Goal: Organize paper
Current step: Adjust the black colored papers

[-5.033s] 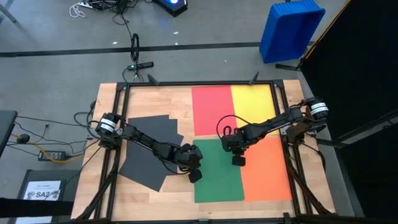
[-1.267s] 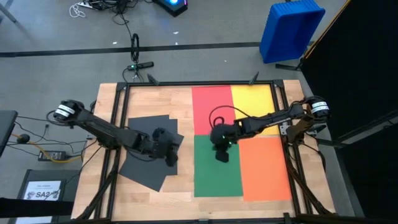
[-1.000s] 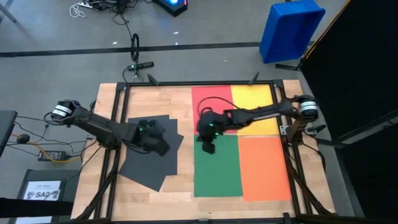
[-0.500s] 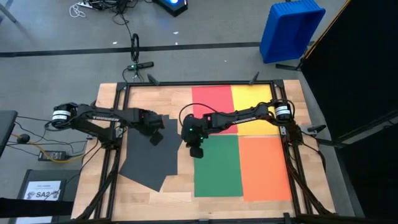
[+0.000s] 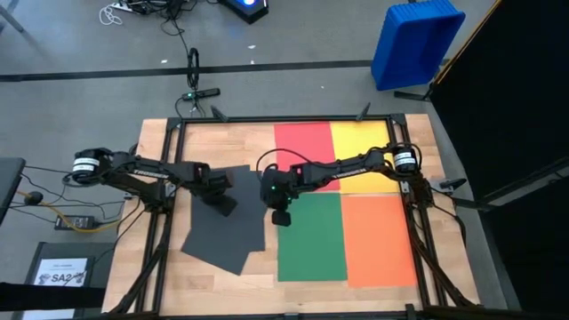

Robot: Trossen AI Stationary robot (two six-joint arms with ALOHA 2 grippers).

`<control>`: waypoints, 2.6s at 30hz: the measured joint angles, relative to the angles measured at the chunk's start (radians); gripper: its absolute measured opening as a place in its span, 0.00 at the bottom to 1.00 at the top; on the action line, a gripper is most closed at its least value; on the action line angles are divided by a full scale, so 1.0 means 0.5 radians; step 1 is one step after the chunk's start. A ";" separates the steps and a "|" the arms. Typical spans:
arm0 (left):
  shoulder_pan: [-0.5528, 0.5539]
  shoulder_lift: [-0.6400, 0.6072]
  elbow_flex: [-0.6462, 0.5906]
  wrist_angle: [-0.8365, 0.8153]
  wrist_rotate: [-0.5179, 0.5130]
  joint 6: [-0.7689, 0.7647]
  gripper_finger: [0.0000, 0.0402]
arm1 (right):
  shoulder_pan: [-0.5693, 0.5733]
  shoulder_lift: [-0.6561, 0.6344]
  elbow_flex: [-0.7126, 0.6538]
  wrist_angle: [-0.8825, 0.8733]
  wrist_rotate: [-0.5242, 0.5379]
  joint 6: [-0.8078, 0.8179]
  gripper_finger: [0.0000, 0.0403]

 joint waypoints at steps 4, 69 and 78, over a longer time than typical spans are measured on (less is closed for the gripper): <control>-0.014 0.016 -0.012 0.278 -0.016 -0.036 0.00 | -0.004 -0.001 0.000 -0.057 0.133 0.002 0.00; 0.140 -0.240 -0.113 -0.627 -0.572 -0.039 0.00 | -0.229 0.179 0.001 0.075 0.045 0.050 0.00; 0.140 -0.240 -0.108 -0.596 -0.513 -0.037 0.00 | -0.228 0.179 0.001 0.012 0.060 0.029 0.00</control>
